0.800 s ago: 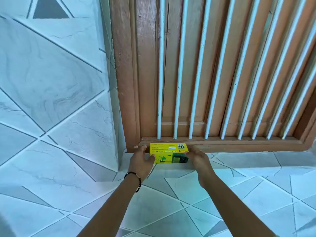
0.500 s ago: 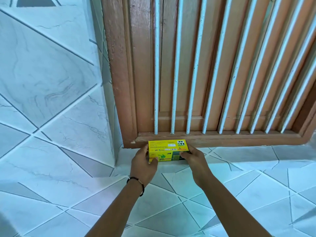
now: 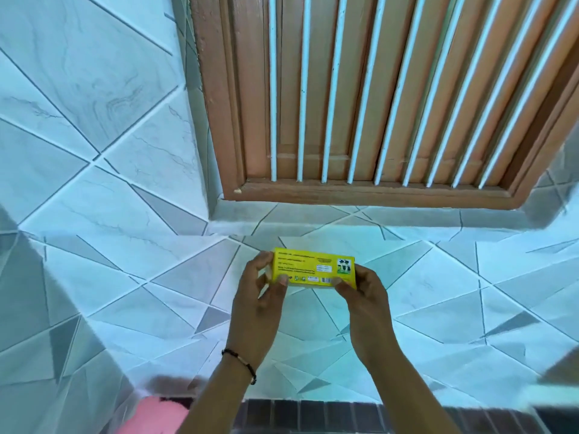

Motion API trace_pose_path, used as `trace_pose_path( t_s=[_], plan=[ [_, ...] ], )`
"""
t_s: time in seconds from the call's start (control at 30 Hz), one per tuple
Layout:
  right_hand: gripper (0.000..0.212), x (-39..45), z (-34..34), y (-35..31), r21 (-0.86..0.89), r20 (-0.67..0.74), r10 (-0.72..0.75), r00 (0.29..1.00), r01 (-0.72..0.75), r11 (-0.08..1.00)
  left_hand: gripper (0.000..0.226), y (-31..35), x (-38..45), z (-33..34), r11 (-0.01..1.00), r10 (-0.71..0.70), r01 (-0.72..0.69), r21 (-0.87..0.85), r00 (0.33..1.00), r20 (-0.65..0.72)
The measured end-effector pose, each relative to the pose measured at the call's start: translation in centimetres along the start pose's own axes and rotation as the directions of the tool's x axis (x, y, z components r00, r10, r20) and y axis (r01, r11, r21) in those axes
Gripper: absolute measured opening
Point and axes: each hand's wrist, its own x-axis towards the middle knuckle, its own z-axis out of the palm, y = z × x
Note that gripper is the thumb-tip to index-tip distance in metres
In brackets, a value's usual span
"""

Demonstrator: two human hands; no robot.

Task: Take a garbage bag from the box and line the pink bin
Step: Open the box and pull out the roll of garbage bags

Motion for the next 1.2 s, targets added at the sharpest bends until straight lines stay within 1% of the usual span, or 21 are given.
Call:
trace_pose_path(
  t_s=[0.07,0.13,0.2,0.3,0.53,0.6,0.67,0.73,0.8,0.83,0.87,0.9,0.93,1.0,1.03,1.07,1.1,1.13,1.2],
  plan=[
    [0.029,-2.5,-1.5,-0.2,0.017,0.012,0.04,0.999,-0.041,0.999,0.022,0.1,-3.0,-0.2,0.998,-0.041,0.04,-0.041,0.999,-0.026],
    [0.031,-4.8,-2.7,-0.5,0.024,0.009,0.058,0.998,-0.058,0.998,0.021,0.3,-5.5,-0.5,0.994,-0.096,0.093,-0.059,0.995,-0.036],
    [0.031,-6.6,-3.5,-0.7,0.016,0.015,0.07,0.997,-0.07,0.997,0.016,0.8,-7.3,-0.8,0.986,-0.154,0.15,-0.07,0.986,-0.059],
    [0.03,-8.4,-4.2,-1.1,0.009,0.016,0.077,0.997,-0.077,0.997,0.017,1.4,-9.1,-1.0,0.979,-0.193,0.187,-0.08,0.978,-0.081],
    [0.032,-11.3,-4.5,-1.4,0.004,-0.005,0.051,0.999,-0.051,0.999,0.021,2.2,-11.2,-1.8,0.957,-0.253,0.244,-0.157,0.967,-0.035],
    [0.033,-11.6,-4.3,-1.3,0.018,-0.003,0.059,0.998,-0.059,0.998,0.026,2.1,-11.3,-2.4,0.96,-0.242,0.239,-0.145,0.97,-0.005],
    [0.036,-11.8,-4.0,-1.3,-0.005,0.009,0.07,0.998,-0.07,0.998,0.033,2.0,-11.2,-3.1,0.961,-0.239,0.238,-0.144,0.971,0.009],
    [0.045,-11.9,-3.6,-1.2,-0.001,0.051,0.078,0.996,-0.078,0.997,0.033,2.0,-11.2,-4.0,0.947,-0.251,0.245,-0.206,0.968,-0.003],
    [0.073,-12.2,-3.4,-1.1,-0.012,0.108,0.104,0.989,-0.103,0.995,0.032,1.8,-11.1,-5.0,0.915,-0.284,0.268,-0.302,0.959,-0.011],
    [0.082,-12.3,-3.2,-1.0,-0.033,0.141,0.121,0.983,-0.117,0.993,0.035,1.6,-11.0,-5.5,0.89,-0.305,0.282,-0.357,0.952,-0.006],
    [0.083,-12.6,-3.1,-0.9,-0.052,0.173,0.139,0.975,-0.131,0.99,0.043,1.5,-11.0,-6.1,0.861,-0.323,0.294,-0.416,0.947,0.002],
    [0.081,-12.9,-2.9,-0.8,-0.069,0.201,0.157,0.967,-0.146,0.987,0.054,1.4,-10.8,-6.4,0.83,-0.346,0.311,-0.462,0.938,0.01],
    [0.079,-13.2,-2.8,-0.7,-0.079,0.22,0.169,0.961,-0.155,0.985,0.058,1.3,-10.7,-6.6,0.803,-0.369,0.325,-0.499,0.929,0.011],
    [0.074,-13.7,-2.1,-0.5,-0.092,0.213,0.175,0.961,-0.159,0.983,0.045,1.2,-10.5,-6.6,0.762,-0.408,0.328,-0.559,0.913,-0.02],
    [0.064,-13.9,-1.7,-0.4,-0.094,0.196,0.174,0.965,-0.158,0.983,0.05,1.3,-10.5,-6.2,0.742,-0.433,0.325,-0.586,0.9,-0.049],
    [0.053,-14.2,-1.3,-0.4,-0.097,0.178,0.172,0.969,-0.156,0.983,0.062,1.4,-10.6,-5.8,0.724,-0.462,0.334,-0.604,0.885,-0.064],
    [0.046,-14.5,-0.7,-0.3,-0.109,0.158,0.173,0.972,-0.156,0.982,0.071,1.6,-10.8,-5.3,0.709,-0.49,0.351,-0.611,0.869,-0.069],
    [0.044,-14.9,-0.2,-0.2,-0.132,0.144,0.172,0.974,-0.154,0.979,0.069,1.8,-11.1,-4.7,0.707,-0.512,0.367,-0.604,0.856,-0.079],
    [0.042,-15.6,0.8,0.2,-0.18,0.132,0.163,0.978,-0.138,0.974,0.057,2.0,-11.6,-4.0,0.701,-0.567,0.404,-0.588,0.815,-0.115]
  ],
)
